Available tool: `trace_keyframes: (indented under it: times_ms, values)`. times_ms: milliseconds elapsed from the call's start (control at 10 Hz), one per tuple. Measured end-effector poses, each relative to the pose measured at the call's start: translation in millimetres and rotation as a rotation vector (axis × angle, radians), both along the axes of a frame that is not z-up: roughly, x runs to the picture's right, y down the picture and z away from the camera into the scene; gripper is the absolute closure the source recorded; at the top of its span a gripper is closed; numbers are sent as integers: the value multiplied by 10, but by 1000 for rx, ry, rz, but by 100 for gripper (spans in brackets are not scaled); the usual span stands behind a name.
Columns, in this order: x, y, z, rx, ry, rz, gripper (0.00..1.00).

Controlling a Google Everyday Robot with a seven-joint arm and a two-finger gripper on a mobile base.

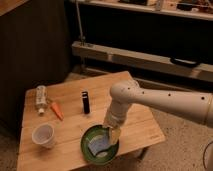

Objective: Knock the eraser over

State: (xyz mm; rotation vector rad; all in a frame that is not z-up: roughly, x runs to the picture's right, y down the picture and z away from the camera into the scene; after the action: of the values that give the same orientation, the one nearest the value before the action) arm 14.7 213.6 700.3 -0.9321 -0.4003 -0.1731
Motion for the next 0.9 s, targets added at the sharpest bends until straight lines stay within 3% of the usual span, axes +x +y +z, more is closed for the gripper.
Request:
trace_keyframes:
  times_ms: [200,400,700,900]
  values:
    - [-8,-62,-17,14,8,-1,41]
    - [50,-358,-62,79,29,52,60]
    - [175,-1205,-259,187,30,157,91]
    - [256,-1794,-361,271,1,244,100]
